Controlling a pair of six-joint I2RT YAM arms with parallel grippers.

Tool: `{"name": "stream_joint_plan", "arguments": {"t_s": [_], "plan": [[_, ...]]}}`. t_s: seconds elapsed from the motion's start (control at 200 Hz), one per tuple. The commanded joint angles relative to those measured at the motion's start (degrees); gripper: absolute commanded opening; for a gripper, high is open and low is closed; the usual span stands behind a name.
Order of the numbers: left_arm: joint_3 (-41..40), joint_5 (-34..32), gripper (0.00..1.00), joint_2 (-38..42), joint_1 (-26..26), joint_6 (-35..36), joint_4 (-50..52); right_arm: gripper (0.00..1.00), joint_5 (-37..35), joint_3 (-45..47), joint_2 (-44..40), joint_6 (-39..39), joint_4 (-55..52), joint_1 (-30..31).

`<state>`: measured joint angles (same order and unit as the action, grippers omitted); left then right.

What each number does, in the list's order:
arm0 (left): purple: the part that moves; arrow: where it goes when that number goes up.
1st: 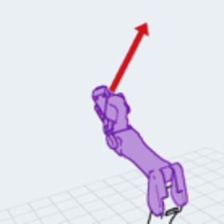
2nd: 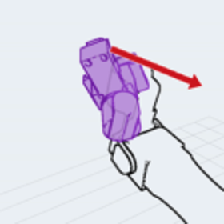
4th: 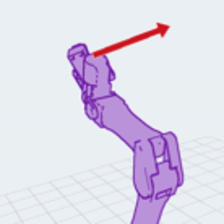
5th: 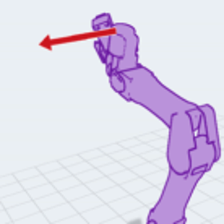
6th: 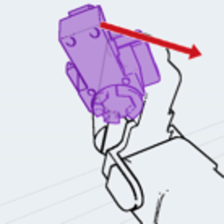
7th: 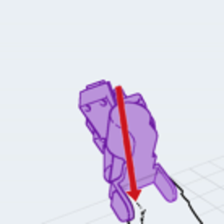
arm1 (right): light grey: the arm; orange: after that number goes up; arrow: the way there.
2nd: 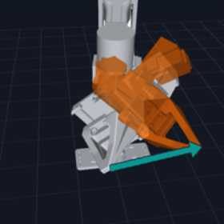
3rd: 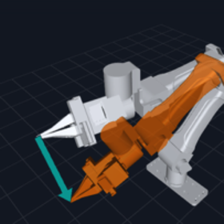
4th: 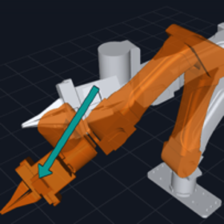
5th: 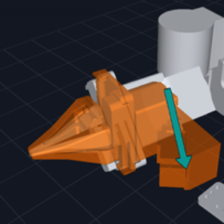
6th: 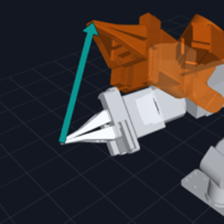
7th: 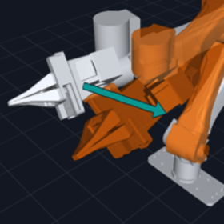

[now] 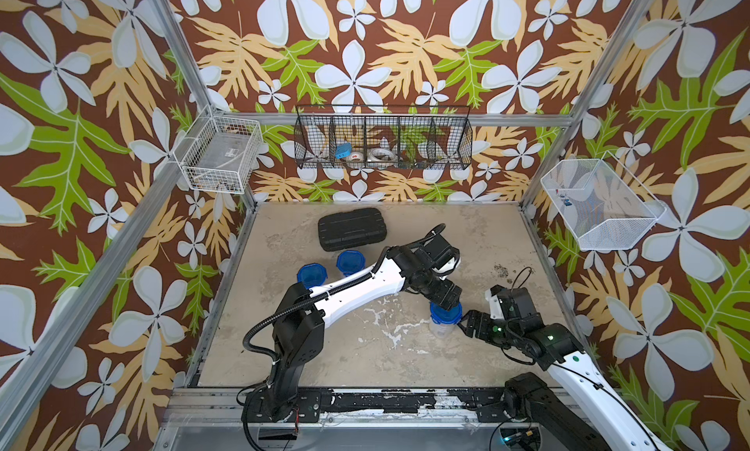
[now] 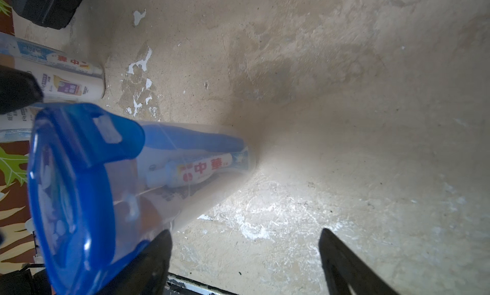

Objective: Pack away toiletry kits
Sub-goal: Close the fastener on the container, then pick up the container from the center of the board.

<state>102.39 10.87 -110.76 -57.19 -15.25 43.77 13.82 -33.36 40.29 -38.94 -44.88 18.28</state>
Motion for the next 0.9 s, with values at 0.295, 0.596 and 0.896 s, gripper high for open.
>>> {"name": "stream_joint_plan", "arguments": {"t_s": [0.295, 0.596, 0.896], "plan": [[3.1, -7.3, 1.00, 0.1, -3.5, 5.0, 4.6, 1.00, -6.5, -3.0, 0.4, -0.4, -6.9, 0.0], [4.4, -7.6, 1.00, -1.6, -6.5, 8.2, 4.8, 1.00, -8.4, -1.9, -2.9, -2.5, -8.0, 0.0], [4.3, -13.5, 1.00, -4.6, -8.2, 9.0, 4.7, 1.00, -13.0, -4.6, -4.8, -4.9, -11.2, -0.2]]}}
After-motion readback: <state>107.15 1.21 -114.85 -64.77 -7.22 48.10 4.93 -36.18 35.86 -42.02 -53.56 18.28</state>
